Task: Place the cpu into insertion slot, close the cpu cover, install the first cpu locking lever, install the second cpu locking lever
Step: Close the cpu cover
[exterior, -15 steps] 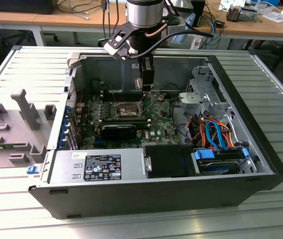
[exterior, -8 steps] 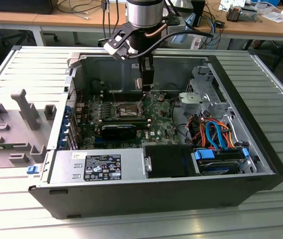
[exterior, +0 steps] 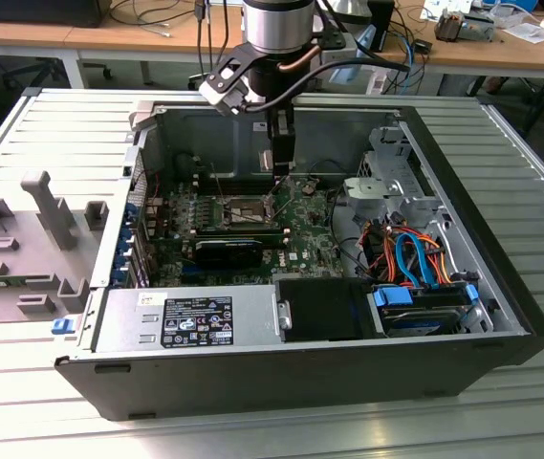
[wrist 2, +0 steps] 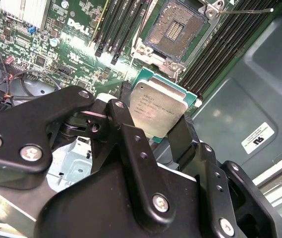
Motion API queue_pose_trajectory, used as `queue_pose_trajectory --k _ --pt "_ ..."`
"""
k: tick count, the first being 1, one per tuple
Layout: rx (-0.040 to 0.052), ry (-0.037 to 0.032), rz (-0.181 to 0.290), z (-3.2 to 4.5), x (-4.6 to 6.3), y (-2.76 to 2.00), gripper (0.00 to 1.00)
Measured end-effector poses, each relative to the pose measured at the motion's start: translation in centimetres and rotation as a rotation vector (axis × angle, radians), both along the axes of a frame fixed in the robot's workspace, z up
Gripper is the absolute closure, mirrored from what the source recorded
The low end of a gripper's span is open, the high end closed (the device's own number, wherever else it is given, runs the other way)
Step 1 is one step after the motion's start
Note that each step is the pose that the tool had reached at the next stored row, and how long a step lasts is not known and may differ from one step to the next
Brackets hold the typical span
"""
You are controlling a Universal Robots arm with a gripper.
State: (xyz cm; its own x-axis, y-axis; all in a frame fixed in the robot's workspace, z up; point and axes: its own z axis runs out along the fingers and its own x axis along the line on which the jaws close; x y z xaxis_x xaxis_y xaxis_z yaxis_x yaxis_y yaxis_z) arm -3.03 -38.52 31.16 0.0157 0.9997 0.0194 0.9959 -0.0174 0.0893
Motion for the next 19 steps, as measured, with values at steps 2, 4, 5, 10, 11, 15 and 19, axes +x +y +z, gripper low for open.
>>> queue_pose_trajectory --k 2,4,5,10,11,15,19 --pt "-0.0001 0.0000 -0.006 0.00 0.0 0.00 0.45" --pt "0.0000 0.0001 -0.013 0.00 0.0 0.00 0.45" --pt "0.0000 0.0001 -0.017 0.00 0.0 0.00 0.45" --pt "0.0000 0.0001 -0.024 -0.19 0.0 0.00 0.45" --pt "-0.0001 0.0000 -0.024 -0.33 0.0 0.00 0.45" --pt "0.0000 0.0000 -0.024 -0.35 0.0 0.00 0.45" --pt "-0.0001 0.0000 -0.024 -2.10 0.0 0.00 0.45"
